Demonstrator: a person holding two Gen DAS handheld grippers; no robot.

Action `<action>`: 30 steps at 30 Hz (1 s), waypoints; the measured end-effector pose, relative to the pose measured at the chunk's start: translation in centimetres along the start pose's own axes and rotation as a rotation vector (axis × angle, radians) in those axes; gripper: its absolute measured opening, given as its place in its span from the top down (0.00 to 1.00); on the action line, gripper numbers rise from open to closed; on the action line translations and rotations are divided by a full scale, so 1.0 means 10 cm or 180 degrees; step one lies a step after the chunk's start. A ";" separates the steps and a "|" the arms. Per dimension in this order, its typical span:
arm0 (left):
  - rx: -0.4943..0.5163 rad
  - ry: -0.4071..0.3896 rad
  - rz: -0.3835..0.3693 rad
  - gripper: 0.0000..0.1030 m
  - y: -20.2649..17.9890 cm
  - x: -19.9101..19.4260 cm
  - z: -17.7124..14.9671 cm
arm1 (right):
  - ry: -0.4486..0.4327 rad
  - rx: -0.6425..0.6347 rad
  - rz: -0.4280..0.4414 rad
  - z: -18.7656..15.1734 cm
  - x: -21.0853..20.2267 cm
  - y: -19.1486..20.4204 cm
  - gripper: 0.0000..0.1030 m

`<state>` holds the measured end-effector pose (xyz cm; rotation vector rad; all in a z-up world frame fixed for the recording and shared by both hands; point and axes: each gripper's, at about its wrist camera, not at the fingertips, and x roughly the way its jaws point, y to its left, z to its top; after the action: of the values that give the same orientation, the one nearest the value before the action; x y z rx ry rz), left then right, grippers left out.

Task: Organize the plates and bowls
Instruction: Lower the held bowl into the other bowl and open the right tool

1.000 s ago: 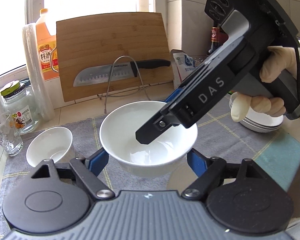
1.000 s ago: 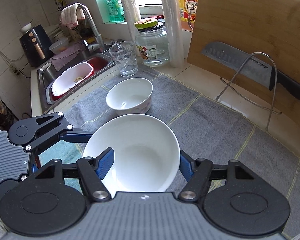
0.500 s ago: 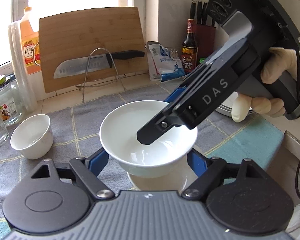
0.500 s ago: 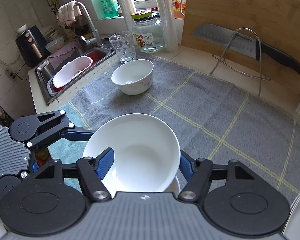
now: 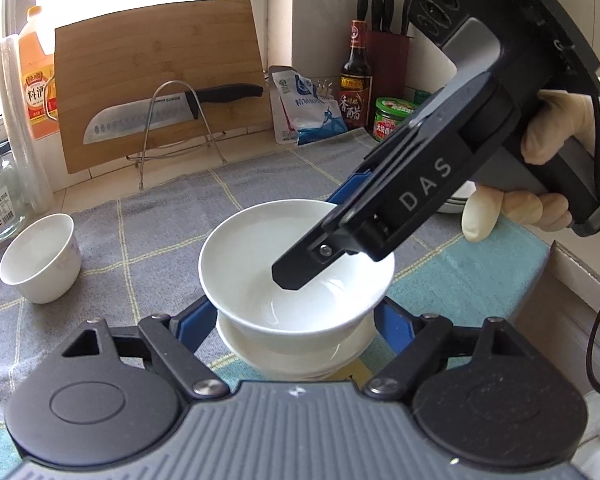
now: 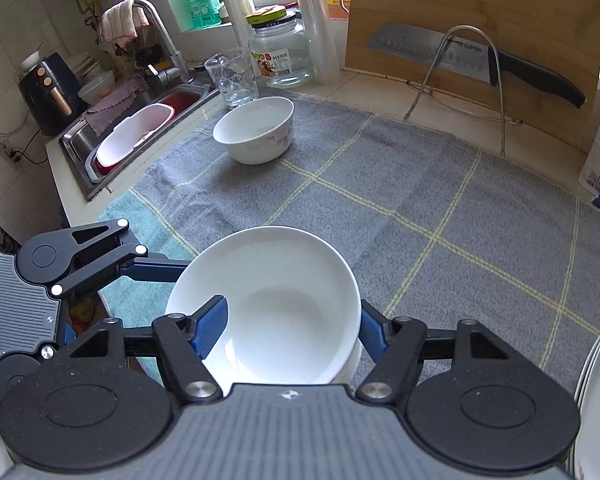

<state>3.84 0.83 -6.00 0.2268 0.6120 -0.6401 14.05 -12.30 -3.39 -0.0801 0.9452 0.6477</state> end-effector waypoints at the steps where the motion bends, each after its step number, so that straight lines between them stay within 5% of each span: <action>1: 0.0006 0.0013 0.0002 0.18 -0.01 0.01 0.00 | 0.0009 0.0012 0.0000 -0.01 0.01 -0.01 0.28; 23: 0.0014 0.0144 0.0053 0.15 -0.04 0.12 -0.05 | -0.0022 0.0007 -0.0019 -0.07 0.11 -0.02 0.26; 30: 0.0037 0.0087 0.0069 0.05 -0.02 0.09 -0.06 | -0.0147 -0.0080 -0.0121 -0.05 0.01 0.04 0.10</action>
<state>4.00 0.43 -7.08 0.2531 0.6313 -0.6207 13.50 -12.05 -3.69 -0.1050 0.8892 0.6239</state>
